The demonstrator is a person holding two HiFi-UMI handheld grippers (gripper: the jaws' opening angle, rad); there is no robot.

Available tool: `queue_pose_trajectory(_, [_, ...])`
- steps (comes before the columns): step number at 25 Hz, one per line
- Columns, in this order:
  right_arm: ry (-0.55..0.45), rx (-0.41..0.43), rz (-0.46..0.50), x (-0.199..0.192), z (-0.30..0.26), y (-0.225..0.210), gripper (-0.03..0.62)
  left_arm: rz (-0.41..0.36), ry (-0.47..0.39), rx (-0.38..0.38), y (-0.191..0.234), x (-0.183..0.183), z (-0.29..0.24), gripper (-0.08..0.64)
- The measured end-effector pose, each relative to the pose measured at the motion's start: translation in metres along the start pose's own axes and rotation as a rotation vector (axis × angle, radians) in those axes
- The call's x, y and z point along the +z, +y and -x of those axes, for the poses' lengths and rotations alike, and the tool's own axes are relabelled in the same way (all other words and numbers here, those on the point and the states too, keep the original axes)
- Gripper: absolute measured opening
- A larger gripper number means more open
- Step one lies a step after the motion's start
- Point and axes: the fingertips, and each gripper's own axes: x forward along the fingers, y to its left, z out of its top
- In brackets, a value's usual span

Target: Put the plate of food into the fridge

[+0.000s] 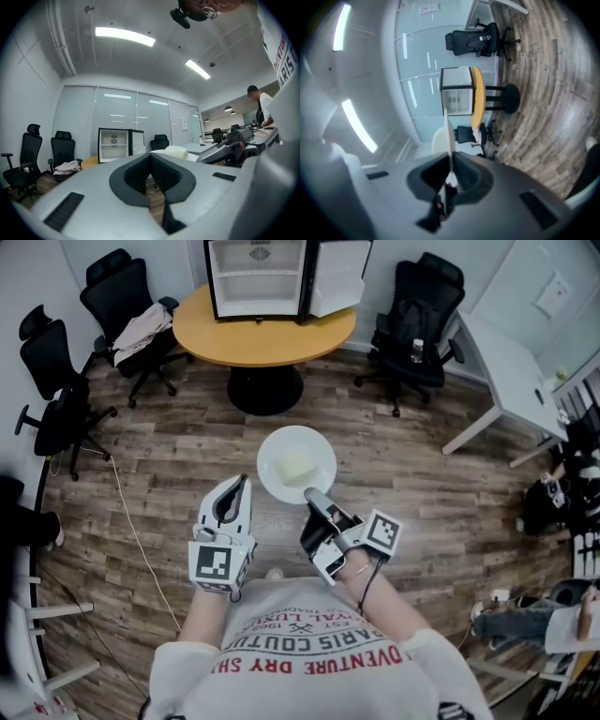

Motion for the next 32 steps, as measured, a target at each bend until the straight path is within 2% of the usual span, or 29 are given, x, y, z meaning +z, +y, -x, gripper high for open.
queue_pose_trajectory(3, [-0.013, -0.009, -0.003, -0.005, -0.023, -0.002, 0.038, 0.003, 0.006, -0.007, 0.028, -0.003, -0.003, 0.030])
queue_pose_trajectory(8, [-0.022, -0.027, -0.008, -0.001, -0.048, -0.004, 0.038, 0.005, 0.019, -0.017, 0.051, -0.006, -0.012, 0.031])
queue_pose_trajectory(17, [0.042, -0.035, -0.022, 0.037, -0.098, -0.014, 0.038, 0.021, 0.052, 0.054, 0.081, -0.020, -0.054, 0.030])
queue_pose_trajectory(23, [0.115, -0.034, -0.035, 0.087, -0.139, -0.021, 0.038, -0.003, 0.060, 0.122, 0.094, -0.029, -0.110, 0.031])
queue_pose_trajectory(29, [0.193, -0.038, -0.027, 0.174, -0.189, -0.007, 0.038, 0.007, 0.055, 0.197, 0.101, -0.020, -0.206, 0.030])
queue_pose_trajectory(32, [0.221, -0.034, -0.013, 0.192, -0.199, -0.004, 0.038, 0.009, 0.047, 0.215, 0.101, -0.020, -0.226, 0.030])
